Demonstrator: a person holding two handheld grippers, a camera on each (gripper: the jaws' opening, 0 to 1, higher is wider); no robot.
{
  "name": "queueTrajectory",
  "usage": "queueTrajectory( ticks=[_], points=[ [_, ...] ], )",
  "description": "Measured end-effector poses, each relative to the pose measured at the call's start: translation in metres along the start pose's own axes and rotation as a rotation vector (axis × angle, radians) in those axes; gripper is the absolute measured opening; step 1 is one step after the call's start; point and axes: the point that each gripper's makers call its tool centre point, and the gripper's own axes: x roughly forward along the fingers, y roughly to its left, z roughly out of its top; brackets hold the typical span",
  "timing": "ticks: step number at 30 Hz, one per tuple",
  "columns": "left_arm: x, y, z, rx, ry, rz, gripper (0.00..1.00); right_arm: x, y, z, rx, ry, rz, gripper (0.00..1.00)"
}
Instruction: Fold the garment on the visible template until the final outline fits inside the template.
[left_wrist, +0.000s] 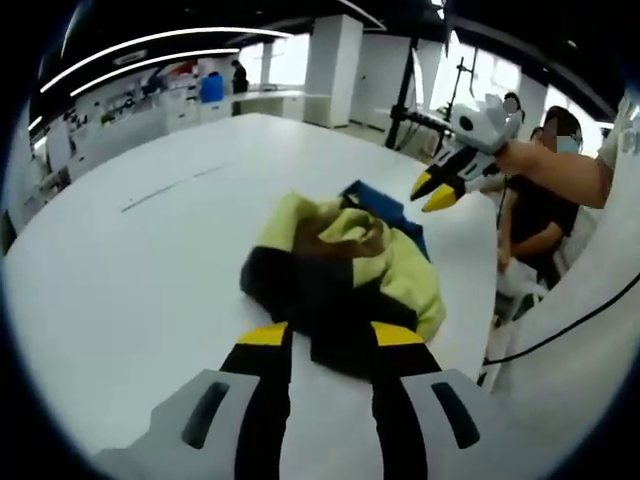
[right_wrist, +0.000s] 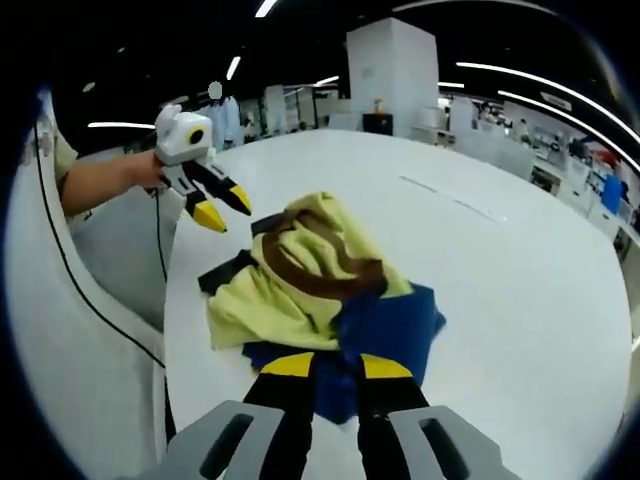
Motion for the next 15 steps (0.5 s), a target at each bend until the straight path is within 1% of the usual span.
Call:
queueTrajectory(
  ticks=[4,10,15],
  points=[
    [0.004,0.001,0.000,0.009,0.009,-0.004,0.23,0.006,0.000,0.000,-0.003,0.002,0.008,0.09],
    [0.007,0.002,0.001,0.015,0.013,-0.002,0.20,0.013,0.000,0.001,-0.002,0.003,0.020,0.06],
    [0.009,0.004,-0.001,0.025,0.024,0.000,0.17,0.021,-0.001,-0.002,-0.001,0.011,0.024,0.05]
  ],
)
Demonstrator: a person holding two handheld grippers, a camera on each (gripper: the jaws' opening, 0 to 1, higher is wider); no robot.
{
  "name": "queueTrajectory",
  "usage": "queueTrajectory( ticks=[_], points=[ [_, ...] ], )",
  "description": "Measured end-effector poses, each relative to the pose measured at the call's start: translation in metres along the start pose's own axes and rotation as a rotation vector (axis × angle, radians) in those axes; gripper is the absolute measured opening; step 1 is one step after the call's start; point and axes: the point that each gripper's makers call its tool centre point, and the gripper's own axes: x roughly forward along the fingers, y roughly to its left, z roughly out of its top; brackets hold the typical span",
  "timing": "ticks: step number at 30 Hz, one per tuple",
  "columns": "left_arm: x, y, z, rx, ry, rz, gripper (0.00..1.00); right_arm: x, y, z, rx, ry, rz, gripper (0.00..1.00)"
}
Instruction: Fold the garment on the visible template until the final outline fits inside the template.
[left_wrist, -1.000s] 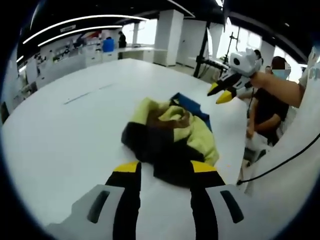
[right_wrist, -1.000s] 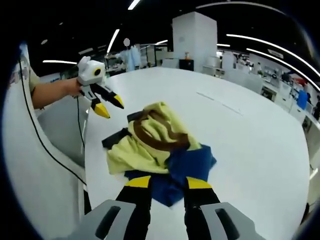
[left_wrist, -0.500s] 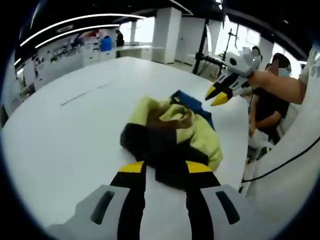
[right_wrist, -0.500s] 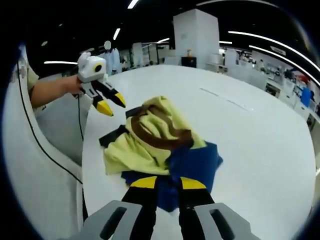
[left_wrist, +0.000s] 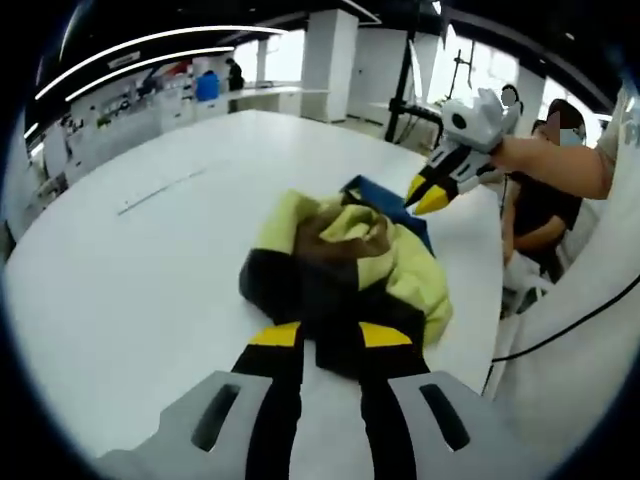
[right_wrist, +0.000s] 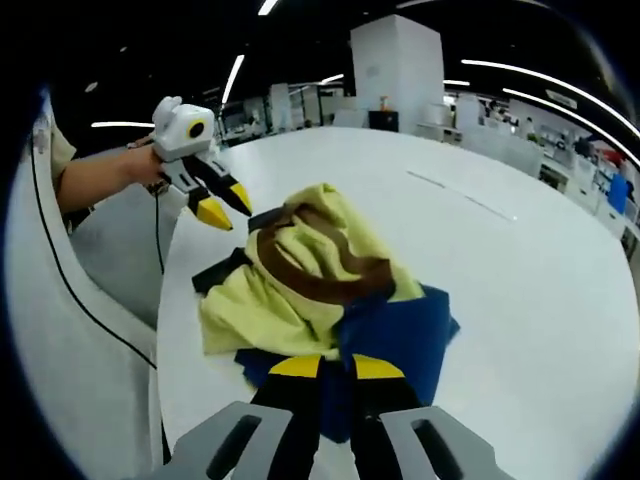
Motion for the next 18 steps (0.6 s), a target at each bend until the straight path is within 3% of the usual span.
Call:
queueTrajectory(
  ticks=[18],
  points=[
    [0.0090,0.0083,-0.0044,0.007,0.032,0.010,0.09,0.0108,-0.0043,-0.0047,0.009,0.008,0.004,0.02]
  ],
)
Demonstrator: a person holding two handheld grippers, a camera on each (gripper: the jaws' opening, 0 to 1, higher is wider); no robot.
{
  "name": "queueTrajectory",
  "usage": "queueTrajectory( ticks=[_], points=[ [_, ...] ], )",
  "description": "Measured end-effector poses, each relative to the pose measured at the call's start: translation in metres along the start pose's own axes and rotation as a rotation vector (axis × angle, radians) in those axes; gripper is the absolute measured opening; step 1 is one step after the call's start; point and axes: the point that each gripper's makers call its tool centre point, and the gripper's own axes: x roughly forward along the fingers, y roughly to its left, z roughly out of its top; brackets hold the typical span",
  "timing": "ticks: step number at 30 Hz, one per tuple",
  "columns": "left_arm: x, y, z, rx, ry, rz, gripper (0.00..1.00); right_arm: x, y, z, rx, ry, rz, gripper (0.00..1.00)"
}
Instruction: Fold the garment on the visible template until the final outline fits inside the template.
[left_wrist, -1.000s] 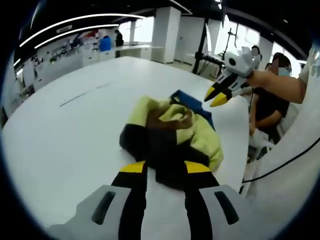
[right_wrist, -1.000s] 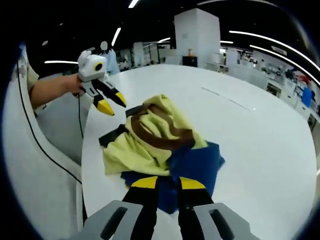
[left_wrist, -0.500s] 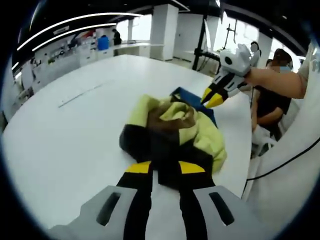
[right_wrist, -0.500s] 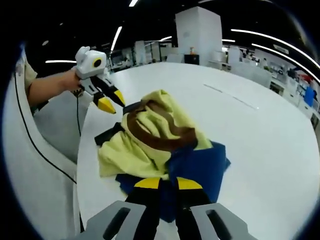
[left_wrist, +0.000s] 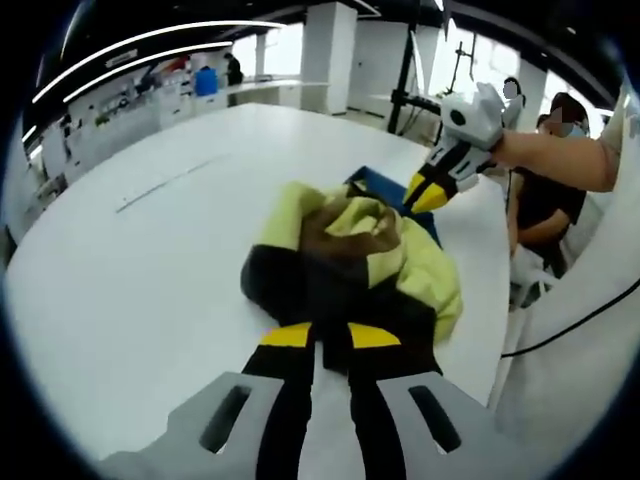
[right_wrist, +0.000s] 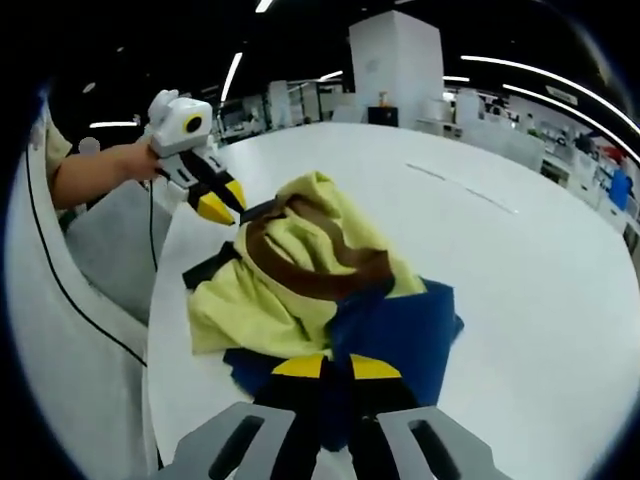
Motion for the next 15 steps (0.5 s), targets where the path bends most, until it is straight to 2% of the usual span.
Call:
queueTrajectory(
  ticks=[15],
  points=[
    [0.0090,-0.0021,-0.0036,0.008,0.026,-0.007,0.01,0.0086,-0.0007,0.0019,0.014,-0.008,-0.002,0.00]
  ],
)
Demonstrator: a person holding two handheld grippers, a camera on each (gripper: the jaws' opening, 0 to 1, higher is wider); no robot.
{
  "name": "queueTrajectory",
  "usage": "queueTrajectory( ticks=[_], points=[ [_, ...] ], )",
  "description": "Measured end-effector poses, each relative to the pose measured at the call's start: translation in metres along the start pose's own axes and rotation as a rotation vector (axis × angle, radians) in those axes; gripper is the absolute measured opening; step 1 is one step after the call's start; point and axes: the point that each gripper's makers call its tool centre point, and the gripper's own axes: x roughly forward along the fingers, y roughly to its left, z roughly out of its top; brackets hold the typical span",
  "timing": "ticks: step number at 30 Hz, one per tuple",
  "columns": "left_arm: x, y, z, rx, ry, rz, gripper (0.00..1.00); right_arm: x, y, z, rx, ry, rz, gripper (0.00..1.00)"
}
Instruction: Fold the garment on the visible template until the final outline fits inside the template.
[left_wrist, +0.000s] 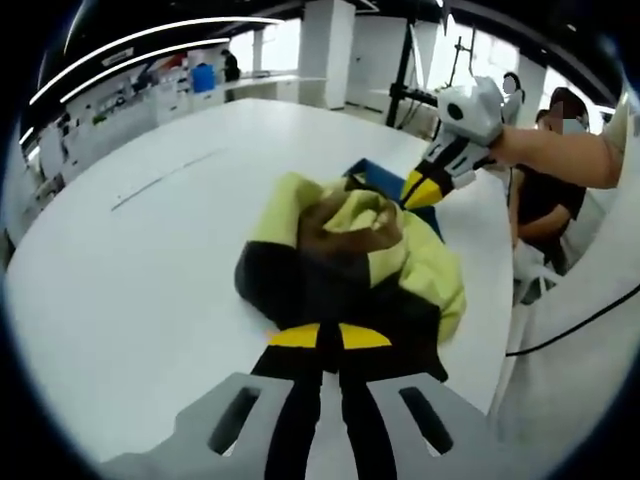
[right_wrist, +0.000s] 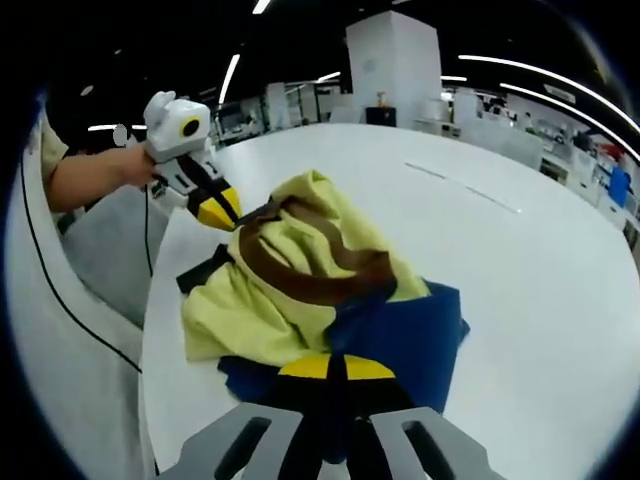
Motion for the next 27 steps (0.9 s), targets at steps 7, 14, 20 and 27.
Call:
queueTrajectory(
  ticks=[7,14,20,27],
  points=[
    [0.002,0.000,0.000,0.005,0.010,0.003,0.00,0.000,-0.001,0.003,0.019,-0.016,-0.007,0.00],
    [0.000,0.002,0.002,0.003,0.008,0.018,0.00,-0.008,-0.004,0.007,0.029,-0.031,-0.027,0.00],
    [-0.007,0.003,0.007,0.005,-0.007,0.028,0.00,-0.017,-0.009,0.009,0.039,-0.047,-0.047,0.00],
    [-0.019,0.008,0.023,0.028,-0.040,0.048,0.00,-0.030,-0.016,0.016,0.049,-0.075,-0.073,0.00]
  ],
)
